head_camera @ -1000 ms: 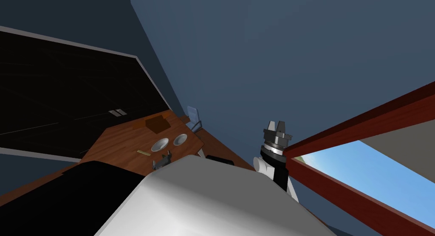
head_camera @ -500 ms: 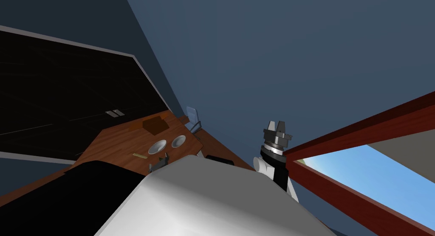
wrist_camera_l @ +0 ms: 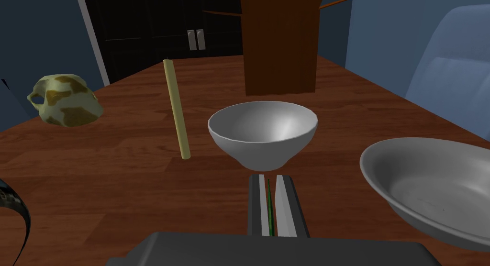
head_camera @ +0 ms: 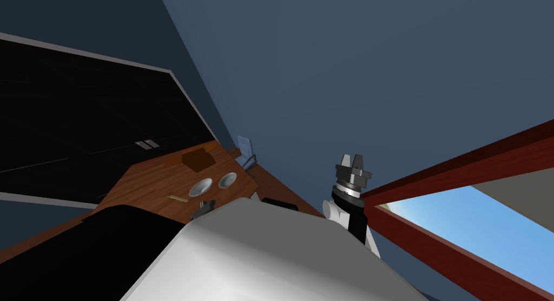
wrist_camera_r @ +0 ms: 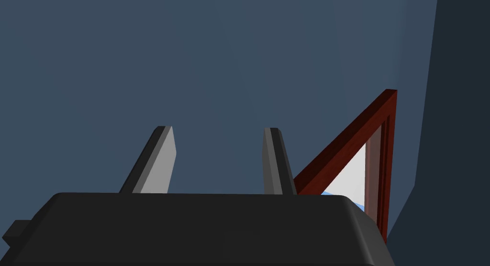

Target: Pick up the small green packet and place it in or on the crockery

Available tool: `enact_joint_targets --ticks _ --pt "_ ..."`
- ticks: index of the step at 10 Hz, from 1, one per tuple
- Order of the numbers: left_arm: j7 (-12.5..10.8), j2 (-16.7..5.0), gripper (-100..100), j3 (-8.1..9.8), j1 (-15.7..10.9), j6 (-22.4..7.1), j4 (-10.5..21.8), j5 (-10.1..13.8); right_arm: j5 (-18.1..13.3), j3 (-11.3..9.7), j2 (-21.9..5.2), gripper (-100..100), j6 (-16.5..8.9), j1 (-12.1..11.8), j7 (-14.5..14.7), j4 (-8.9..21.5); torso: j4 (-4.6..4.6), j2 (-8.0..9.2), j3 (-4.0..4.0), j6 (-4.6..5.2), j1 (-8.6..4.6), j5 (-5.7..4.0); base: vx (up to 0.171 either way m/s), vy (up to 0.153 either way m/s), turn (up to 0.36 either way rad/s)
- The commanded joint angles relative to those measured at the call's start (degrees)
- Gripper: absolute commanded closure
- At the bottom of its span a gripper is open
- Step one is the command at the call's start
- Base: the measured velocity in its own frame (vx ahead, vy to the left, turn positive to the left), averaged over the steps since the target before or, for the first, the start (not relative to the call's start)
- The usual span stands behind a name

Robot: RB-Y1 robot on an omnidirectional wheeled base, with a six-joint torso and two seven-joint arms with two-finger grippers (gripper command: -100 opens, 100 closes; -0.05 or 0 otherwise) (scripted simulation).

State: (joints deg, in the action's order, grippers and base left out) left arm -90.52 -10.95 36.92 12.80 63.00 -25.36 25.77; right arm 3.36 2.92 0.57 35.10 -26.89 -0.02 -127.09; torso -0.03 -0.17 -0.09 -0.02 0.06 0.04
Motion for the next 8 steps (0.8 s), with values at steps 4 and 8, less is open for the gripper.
enact_joint_targets --ticks 4,8 --pt "3.2 -0.3 100 -5.16 -1.4 0.5 -0.1 5.5 0.0 0.0 0.0 0 0.0 0.0 0.0 0.0 0.06 0.24 0.14 0.02 0.01 0.07 -0.052 0.002 0.006" --pt "6.6 -0.7 100 -10.71 -2.9 0.9 -0.2 11.9 0.0 0.0 0.0 0 0.0 0.0 0.0 0.0 0.05 0.16 0.10 -0.04 0.02 0.06 -0.050 0.001 0.011"
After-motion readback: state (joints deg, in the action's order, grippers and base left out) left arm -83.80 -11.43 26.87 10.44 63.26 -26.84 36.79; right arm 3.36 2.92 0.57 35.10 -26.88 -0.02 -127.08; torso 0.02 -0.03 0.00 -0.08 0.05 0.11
